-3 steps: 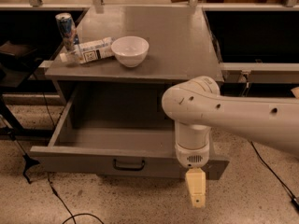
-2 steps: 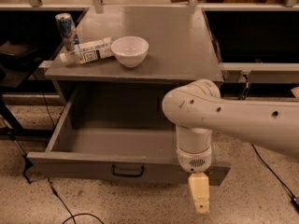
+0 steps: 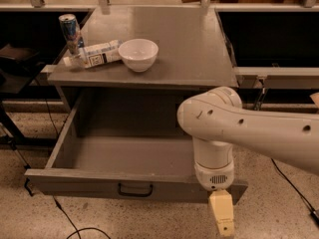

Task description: Open top drawer

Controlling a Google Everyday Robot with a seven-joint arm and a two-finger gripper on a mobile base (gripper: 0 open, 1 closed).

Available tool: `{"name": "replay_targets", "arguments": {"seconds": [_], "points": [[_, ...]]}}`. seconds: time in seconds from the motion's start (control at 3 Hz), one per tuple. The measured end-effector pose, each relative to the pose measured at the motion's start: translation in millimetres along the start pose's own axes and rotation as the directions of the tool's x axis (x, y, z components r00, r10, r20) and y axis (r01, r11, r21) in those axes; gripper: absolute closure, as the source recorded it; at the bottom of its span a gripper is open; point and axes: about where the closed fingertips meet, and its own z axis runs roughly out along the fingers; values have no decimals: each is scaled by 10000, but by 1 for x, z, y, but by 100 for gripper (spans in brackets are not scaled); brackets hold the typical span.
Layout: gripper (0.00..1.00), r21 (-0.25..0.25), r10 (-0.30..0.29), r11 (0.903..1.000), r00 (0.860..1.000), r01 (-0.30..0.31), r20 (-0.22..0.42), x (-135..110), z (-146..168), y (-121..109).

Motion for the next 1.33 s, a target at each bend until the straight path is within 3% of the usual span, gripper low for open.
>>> {"name": "replay_targets", "arguments": {"seconds": [0.33, 0.67, 1.0, 1.33], "points": [[0, 695, 446, 9964, 9975, -485, 556, 9, -23, 3], [0, 1523, 908, 9821, 9872, -1105, 1308, 11, -47, -2], [0, 2081, 1362, 9619, 9709, -1771, 1968, 14, -61, -13], [0, 2269, 1911, 9389, 9401, -2590, 2825, 21, -65, -28]]}}
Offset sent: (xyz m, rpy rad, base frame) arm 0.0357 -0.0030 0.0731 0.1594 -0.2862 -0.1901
